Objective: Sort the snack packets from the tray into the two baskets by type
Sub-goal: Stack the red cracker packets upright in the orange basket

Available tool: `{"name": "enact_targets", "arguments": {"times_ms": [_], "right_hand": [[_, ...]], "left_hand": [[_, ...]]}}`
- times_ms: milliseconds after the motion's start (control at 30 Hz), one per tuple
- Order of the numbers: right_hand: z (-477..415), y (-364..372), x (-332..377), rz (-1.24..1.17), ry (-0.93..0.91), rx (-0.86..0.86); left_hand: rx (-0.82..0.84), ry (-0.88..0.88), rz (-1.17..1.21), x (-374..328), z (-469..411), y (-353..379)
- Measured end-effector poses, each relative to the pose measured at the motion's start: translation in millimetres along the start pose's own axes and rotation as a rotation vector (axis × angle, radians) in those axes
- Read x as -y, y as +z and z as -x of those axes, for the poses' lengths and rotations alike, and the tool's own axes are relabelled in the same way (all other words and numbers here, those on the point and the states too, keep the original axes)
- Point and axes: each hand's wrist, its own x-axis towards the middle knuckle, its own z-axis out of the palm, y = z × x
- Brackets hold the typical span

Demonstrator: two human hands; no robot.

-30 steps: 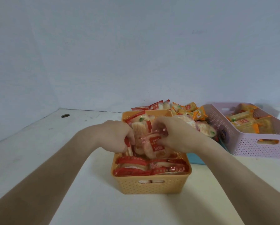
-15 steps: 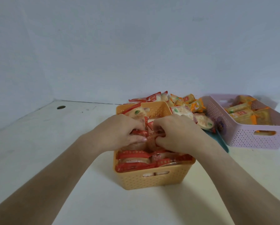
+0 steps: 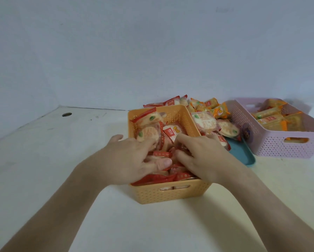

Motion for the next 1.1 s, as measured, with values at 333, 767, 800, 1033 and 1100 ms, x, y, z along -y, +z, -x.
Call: {"name": "enact_targets", "arguments": {"times_ms": [333, 767, 800, 1033, 1100], "right_hand": [[16, -2, 10, 0.059, -0.112, -0.103], [-8, -34, 17, -0.066, 0.014, 0.491], [-14, -37, 14, -0.094, 0.029, 0.429], [-54, -31, 3, 0.083, 0.139, 0.276], [-59, -22, 5, 0.017, 0.164, 0.362]], "left_hand": [[-0.202, -0.046, 0.013, -19, 13, 15], [0.109, 0.053, -0.093, -17, 1, 0], [0.126, 0.060, -0.089, -17, 1, -2], [-0.343, 0.134, -0.056, 4, -41, -24], [-0.271, 0.117, -0.225, 4, -61, -24]]}}
